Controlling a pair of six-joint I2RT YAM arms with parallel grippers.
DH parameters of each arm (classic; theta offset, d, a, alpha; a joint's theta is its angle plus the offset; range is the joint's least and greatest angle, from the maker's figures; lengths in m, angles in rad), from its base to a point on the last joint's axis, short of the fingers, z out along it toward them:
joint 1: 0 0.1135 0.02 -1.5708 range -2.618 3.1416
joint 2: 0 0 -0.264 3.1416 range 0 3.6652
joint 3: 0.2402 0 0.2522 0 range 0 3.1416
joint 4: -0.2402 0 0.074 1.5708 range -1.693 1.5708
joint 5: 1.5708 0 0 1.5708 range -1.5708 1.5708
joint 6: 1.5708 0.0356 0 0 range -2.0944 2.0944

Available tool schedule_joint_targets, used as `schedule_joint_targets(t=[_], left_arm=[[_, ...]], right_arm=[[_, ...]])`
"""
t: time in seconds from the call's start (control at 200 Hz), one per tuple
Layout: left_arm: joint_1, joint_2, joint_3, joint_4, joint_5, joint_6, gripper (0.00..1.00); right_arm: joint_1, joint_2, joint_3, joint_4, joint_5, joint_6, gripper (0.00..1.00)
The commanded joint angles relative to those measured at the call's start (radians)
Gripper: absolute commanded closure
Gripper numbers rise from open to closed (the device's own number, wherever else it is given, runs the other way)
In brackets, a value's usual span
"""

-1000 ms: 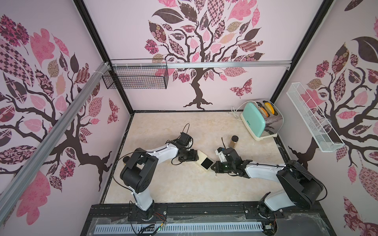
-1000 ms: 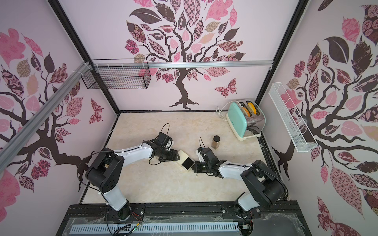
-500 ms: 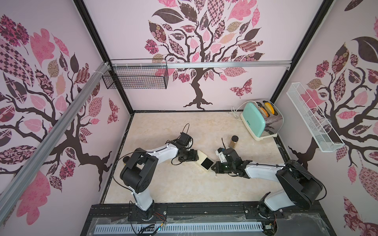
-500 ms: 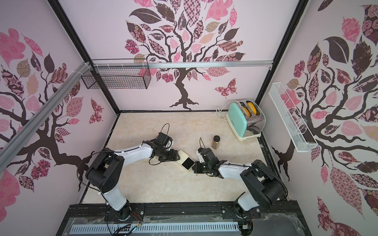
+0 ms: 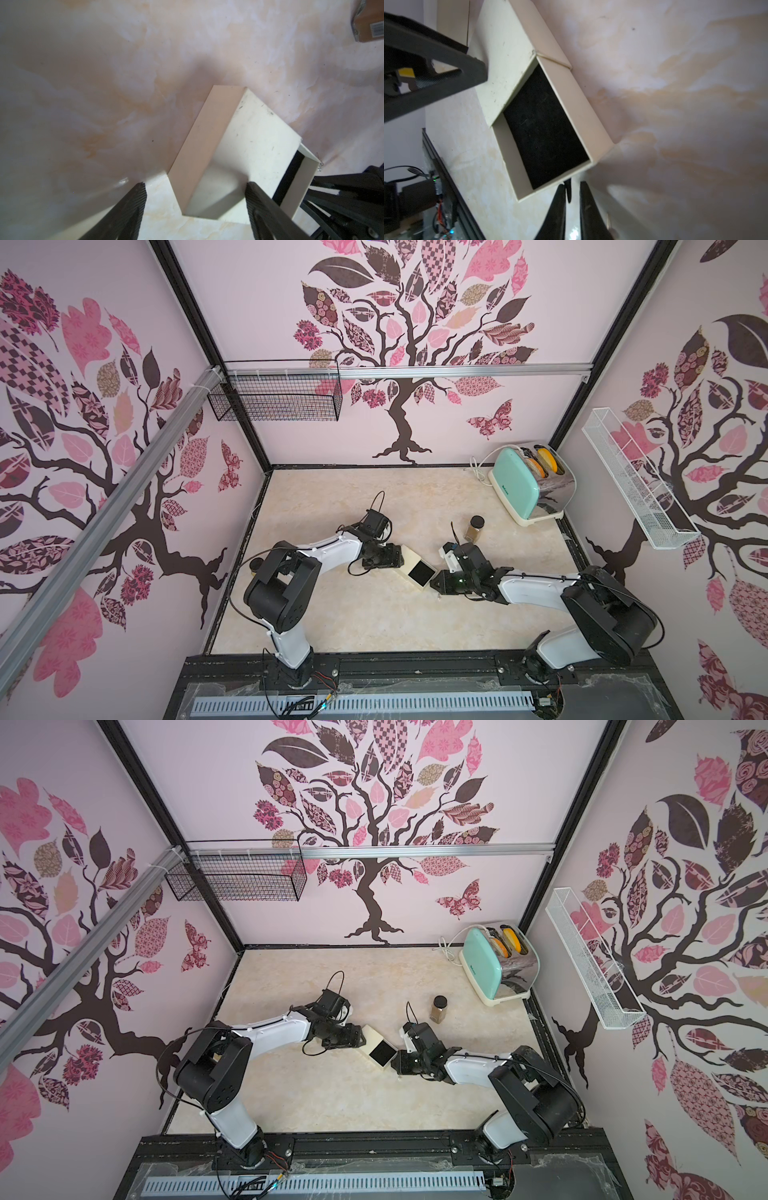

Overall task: Place the earrings into the drawer-style jewelry box
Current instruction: Open the drawer in the jewelry box, then adjust the jewelry box at the center of the board.

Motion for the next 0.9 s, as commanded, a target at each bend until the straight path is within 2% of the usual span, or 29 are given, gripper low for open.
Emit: schedule_joint_targets(t=[0.0,0.205,0.355,0.46,0.6,0.895], left_arm=[[-0.011,0.016,0.014,-0.045,-0.086,-0.003,0.20],[-0.011,-0.063,0.109,-0.127,-0.118,0.029,0.17],[-0.021,-0.177,0.025,-0.108,-0.066,-0.017,0.17],[-0.042,-0.241,-0.056,-0.032,0.009,-0.077,0.16],[-0.046,-0.218,-0.105,0.054,0.070,-0.124,0.16],[-0.042,-0.063,-0.018,0.057,0.089,-0.094,0.16]], right_arm=[[-0.006,-0.057,0.016,-0.085,0.041,-0.035,0.69],[-0.007,-0.148,0.036,-0.185,0.109,-0.085,0.51],[-0.008,-0.158,0.071,-0.179,0.126,-0.121,0.35],[-0.017,-0.079,0.148,-0.167,0.092,-0.184,0.25],[-0.022,0.023,0.207,-0.127,0.025,-0.194,0.24],[-0.023,0.093,0.175,0.010,-0.089,-0.120,0.32]])
